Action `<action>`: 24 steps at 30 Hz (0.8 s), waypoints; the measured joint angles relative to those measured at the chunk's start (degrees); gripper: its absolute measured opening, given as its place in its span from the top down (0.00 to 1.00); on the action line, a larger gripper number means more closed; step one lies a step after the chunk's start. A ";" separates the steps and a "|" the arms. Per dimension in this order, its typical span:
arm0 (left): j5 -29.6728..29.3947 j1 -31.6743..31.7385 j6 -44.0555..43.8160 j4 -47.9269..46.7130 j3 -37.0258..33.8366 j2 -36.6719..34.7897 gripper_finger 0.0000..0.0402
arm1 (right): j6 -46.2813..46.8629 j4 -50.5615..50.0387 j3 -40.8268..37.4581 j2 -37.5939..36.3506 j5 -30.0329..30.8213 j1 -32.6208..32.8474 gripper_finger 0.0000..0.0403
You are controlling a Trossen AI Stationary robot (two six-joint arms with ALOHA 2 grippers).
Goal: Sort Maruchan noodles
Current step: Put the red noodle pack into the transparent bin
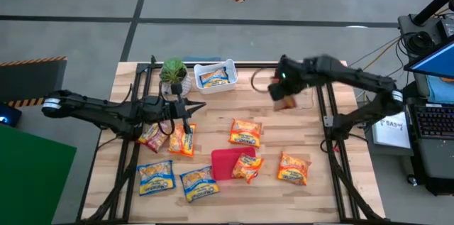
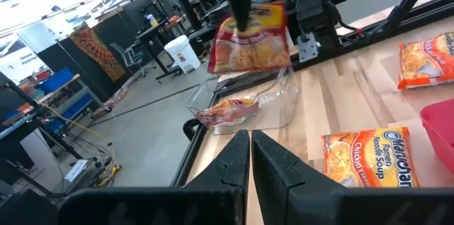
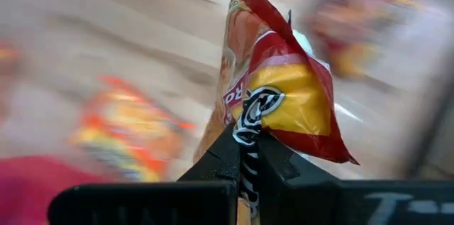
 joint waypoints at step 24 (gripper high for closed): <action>-0.42 0.00 0.45 -0.04 0.17 0.00 1.00 | -25.25 -11.13 5.75 18.26 -4.75 -39.75 0.98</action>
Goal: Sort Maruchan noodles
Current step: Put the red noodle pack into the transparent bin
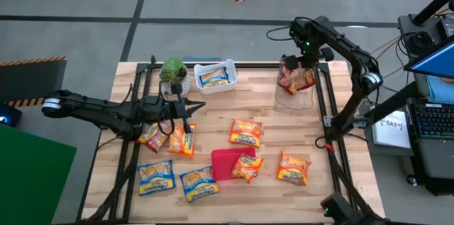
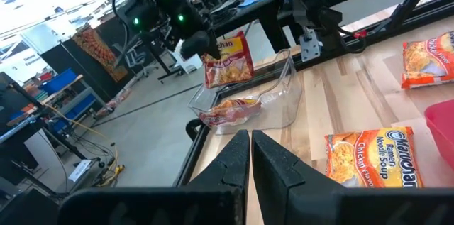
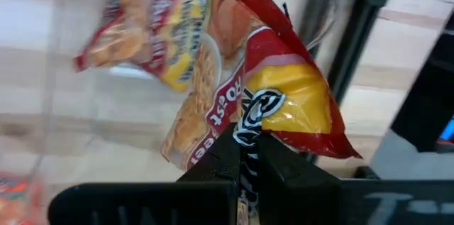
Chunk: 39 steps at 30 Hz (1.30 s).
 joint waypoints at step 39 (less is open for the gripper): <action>0.00 0.00 0.00 -0.03 0.00 0.02 1.00 | -5.42 -0.27 -0.41 10.90 7.81 -0.43 0.68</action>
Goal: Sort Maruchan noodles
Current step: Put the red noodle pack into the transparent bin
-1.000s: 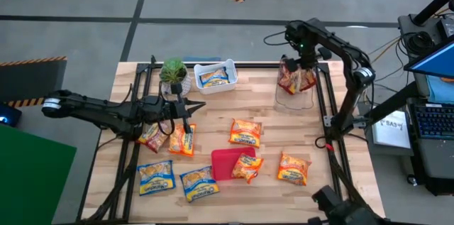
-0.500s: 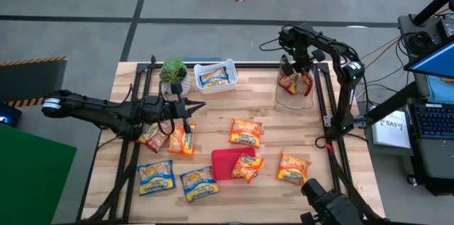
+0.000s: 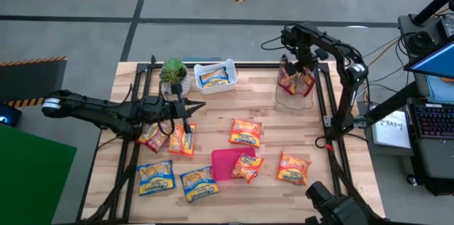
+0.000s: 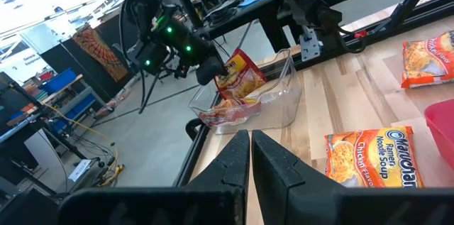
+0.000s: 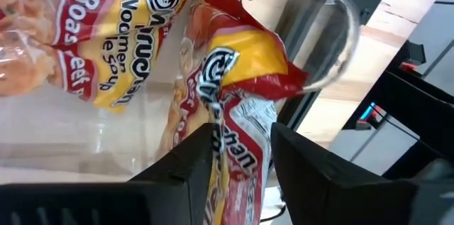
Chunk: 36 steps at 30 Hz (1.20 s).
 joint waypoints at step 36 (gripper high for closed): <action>0.00 -0.02 -0.03 0.00 0.00 0.01 1.00 | -1.85 3.29 -1.73 -0.72 -5.79 -0.68 0.69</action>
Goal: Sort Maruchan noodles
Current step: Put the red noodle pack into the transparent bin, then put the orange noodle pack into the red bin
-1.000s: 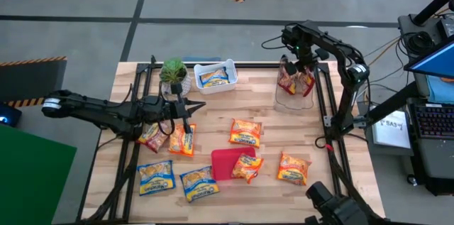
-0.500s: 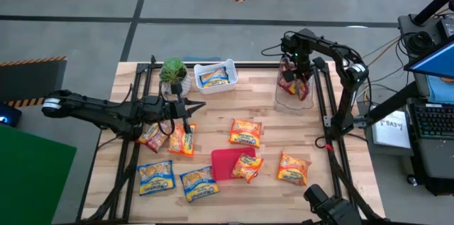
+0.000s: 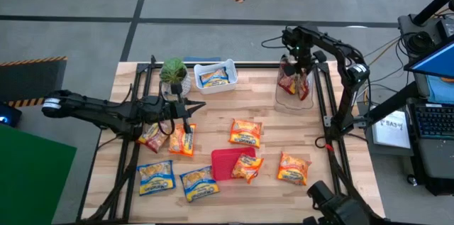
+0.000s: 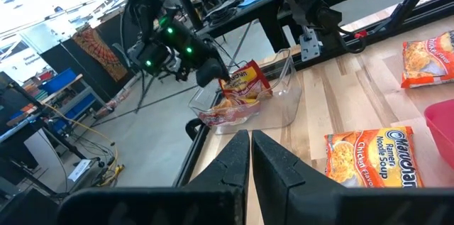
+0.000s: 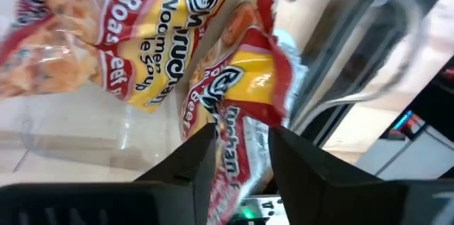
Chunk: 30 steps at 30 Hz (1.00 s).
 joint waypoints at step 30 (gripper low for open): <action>0.09 0.02 -13.83 2.38 0.02 6.01 1.00 | -9.47 107.53 -71.89 -68.40 -19.61 41.23 0.71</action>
